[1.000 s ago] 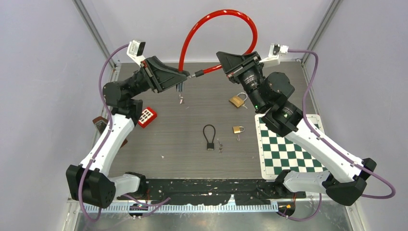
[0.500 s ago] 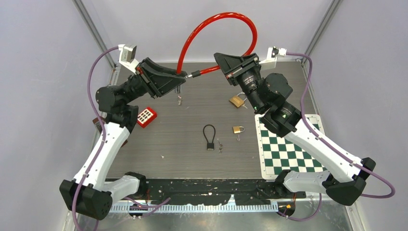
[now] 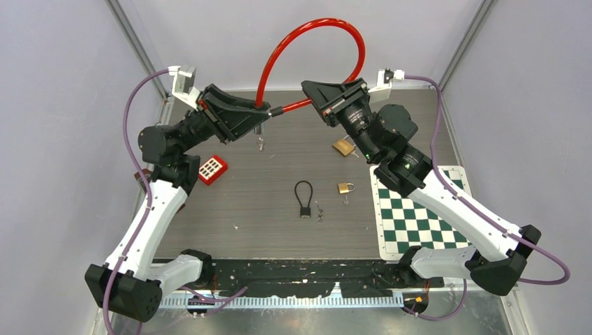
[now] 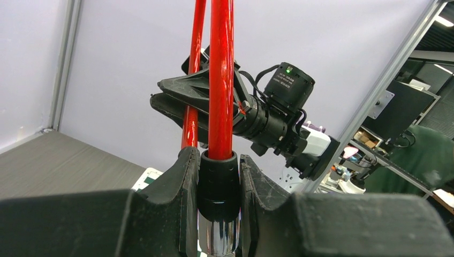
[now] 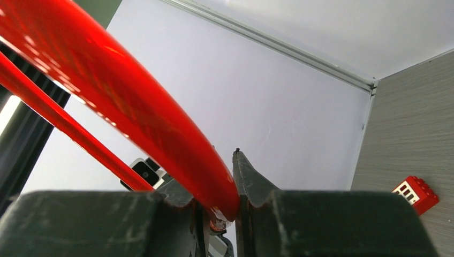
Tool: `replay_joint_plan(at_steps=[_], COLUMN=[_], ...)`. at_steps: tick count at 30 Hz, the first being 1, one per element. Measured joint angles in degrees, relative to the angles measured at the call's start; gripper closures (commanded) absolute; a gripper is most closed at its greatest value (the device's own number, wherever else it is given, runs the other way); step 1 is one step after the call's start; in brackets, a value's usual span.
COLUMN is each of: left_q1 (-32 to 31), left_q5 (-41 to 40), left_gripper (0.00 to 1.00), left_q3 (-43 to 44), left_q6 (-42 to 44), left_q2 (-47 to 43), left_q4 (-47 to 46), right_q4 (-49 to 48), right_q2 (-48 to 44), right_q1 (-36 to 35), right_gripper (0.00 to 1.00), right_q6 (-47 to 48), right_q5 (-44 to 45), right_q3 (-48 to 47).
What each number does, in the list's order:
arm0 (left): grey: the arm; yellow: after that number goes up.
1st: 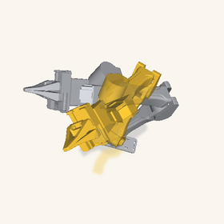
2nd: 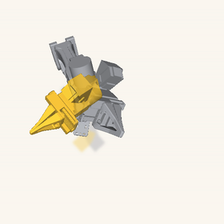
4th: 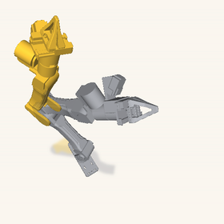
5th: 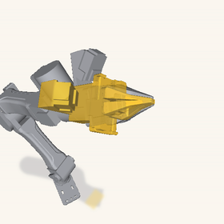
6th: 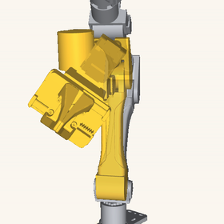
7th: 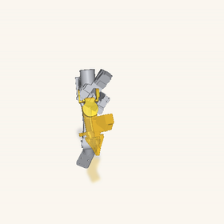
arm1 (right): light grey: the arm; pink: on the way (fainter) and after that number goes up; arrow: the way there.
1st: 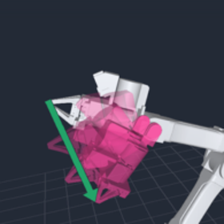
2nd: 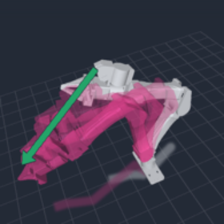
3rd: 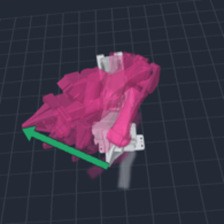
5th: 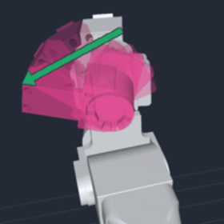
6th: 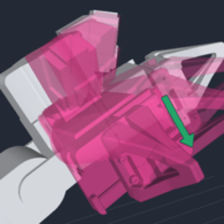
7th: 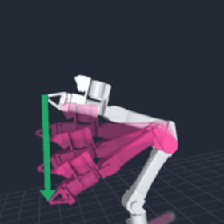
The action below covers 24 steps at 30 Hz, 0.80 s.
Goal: Lock with the key
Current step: Lock the lock.
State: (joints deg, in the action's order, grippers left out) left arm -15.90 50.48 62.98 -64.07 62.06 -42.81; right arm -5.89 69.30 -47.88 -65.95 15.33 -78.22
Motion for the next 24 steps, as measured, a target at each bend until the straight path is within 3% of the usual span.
replay_joint_plan(at_steps=[24], left_q1=[0.0], left_q5=[-0.11], left_gripper=[1.0], left_q3=[0.02], left_q6=[4.46], left_q2=[0.0], left_q4=[2.91], right_q4=[0.5], right_q2=[-1.84], right_q1=[1.4], right_gripper=[0.95], right_q6=[-1.84], right_q5=[-1.4], right_q3=[0.79])
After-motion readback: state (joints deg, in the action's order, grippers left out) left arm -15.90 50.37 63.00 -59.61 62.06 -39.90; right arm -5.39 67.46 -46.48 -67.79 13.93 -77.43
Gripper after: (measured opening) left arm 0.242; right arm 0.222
